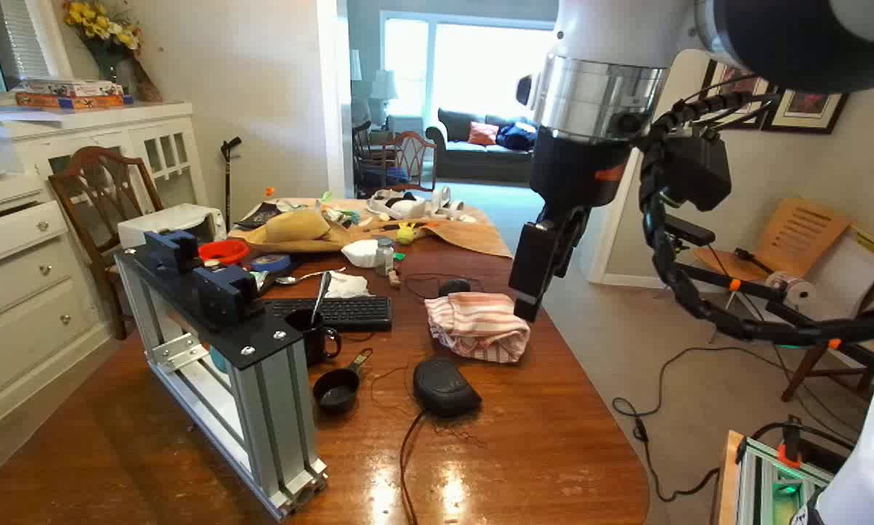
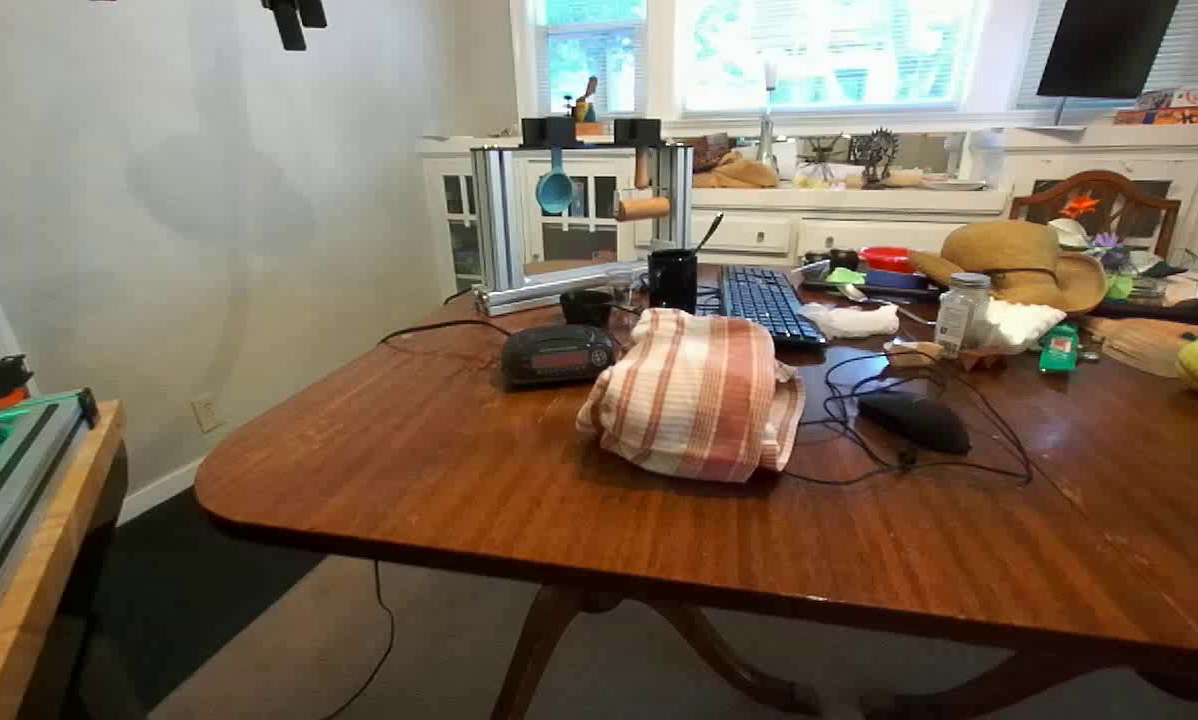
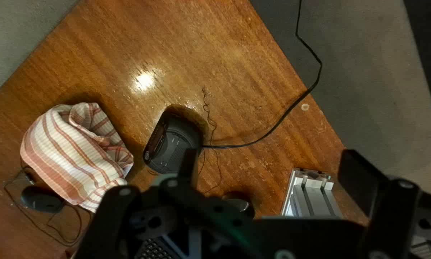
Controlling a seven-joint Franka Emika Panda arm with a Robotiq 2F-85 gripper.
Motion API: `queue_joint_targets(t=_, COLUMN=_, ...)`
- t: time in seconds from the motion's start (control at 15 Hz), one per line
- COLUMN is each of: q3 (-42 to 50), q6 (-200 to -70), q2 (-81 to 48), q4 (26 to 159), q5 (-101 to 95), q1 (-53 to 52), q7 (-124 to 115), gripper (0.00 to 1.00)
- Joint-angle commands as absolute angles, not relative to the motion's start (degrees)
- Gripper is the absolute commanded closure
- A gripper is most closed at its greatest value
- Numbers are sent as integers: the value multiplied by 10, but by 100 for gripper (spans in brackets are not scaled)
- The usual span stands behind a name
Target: Slightly push the CD player to the bottom-left corner
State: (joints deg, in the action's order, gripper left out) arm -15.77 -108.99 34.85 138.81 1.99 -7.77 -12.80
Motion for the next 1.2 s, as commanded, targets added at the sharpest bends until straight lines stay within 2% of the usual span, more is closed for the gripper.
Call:
queue_joint_targets(t=0.0, q3=-152, q6=-1088, q2=347, q4=1387, q5=16, q1=-84, q7=-131, gripper=0)
queue_joint_targets(t=0.53, q3=-154, q6=-1094, q2=342, q4=1386, q5=13, q1=-80, q7=-139, gripper=0)
queue_joint_targets(t=1.13, q3=-161, q6=-1339, q2=254, q4=1390, q5=-92, q1=45, q7=-332, gripper=0)
